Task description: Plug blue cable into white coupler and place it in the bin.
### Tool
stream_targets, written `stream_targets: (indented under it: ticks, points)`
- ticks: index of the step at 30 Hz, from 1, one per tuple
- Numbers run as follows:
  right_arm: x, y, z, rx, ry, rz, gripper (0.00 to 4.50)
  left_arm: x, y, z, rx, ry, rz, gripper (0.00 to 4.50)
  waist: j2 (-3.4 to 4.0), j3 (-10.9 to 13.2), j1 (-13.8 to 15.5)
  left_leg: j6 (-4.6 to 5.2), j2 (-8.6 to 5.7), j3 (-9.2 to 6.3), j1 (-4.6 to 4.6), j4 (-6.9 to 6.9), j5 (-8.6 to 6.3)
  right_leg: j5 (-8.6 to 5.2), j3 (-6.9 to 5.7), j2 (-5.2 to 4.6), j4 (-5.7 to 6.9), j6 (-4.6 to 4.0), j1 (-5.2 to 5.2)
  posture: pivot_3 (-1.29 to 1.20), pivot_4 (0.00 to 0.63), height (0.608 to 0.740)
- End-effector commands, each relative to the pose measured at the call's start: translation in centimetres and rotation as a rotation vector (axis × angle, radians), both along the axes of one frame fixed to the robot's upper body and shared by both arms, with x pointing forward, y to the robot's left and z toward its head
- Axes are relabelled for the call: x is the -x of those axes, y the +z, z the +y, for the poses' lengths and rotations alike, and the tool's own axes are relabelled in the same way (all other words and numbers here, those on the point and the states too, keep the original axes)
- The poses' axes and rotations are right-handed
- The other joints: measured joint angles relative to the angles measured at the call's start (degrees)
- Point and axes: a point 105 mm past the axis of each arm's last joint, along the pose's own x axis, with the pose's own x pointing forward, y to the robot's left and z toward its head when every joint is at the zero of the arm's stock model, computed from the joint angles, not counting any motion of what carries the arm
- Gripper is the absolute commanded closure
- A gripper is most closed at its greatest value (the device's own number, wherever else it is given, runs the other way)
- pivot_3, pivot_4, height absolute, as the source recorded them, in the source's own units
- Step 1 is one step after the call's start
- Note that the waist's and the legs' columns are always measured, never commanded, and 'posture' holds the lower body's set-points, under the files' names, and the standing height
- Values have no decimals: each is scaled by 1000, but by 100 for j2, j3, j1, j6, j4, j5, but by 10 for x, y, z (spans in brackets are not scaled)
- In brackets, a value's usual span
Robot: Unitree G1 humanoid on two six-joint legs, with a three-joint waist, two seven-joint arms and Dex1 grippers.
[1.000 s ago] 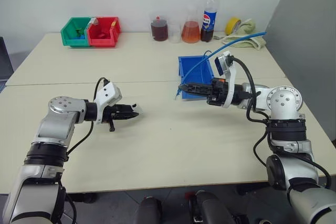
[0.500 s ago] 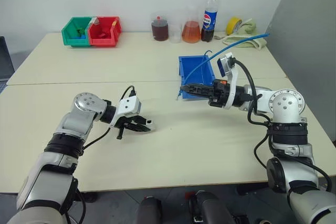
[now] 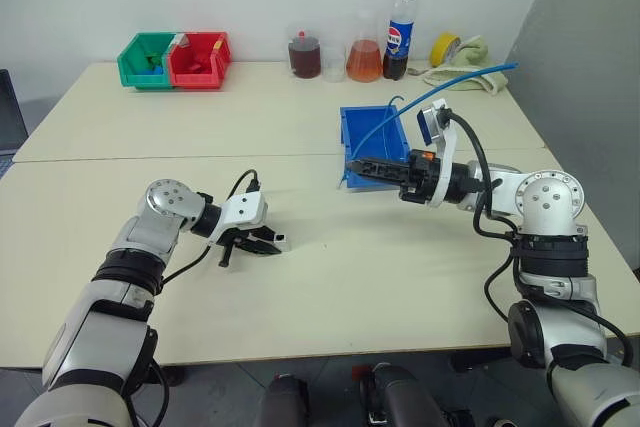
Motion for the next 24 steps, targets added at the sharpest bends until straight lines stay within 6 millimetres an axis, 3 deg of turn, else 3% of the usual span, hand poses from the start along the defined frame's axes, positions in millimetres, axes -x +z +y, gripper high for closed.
stream_targets:
  ticks: [1,12,14,15,24]
  points:
    - [5,11,0,-34,21,-40,4422,1,1,14,-25,28,-15,3911,0,0,-3,0,1,0,1,0,0,0,0,1,1,0,0,0,150,740]
    - [6,11,3,-35,30,-37,4422,2,1,16,-33,26,-1,3911,0,0,-1,0,1,0,2,0,0,0,-1,1,1,0,1,0,150,740]
    - [6,11,3,-35,30,-36,4422,2,1,15,-28,28,3,3207,0,0,-1,0,1,0,2,0,0,0,-1,2,1,0,0,0,150,740]
    - [6,11,2,-35,29,-36,4422,2,1,15,-24,29,6,3177,0,0,-1,0,1,0,2,0,0,0,-1,2,1,0,0,0,150,740]
    - [5,11,2,-32,24,-37,4422,2,2,16,-12,35,16,1391,0,0,0,0,0,0,1,0,0,0,0,2,1,0,1,0,150,740]
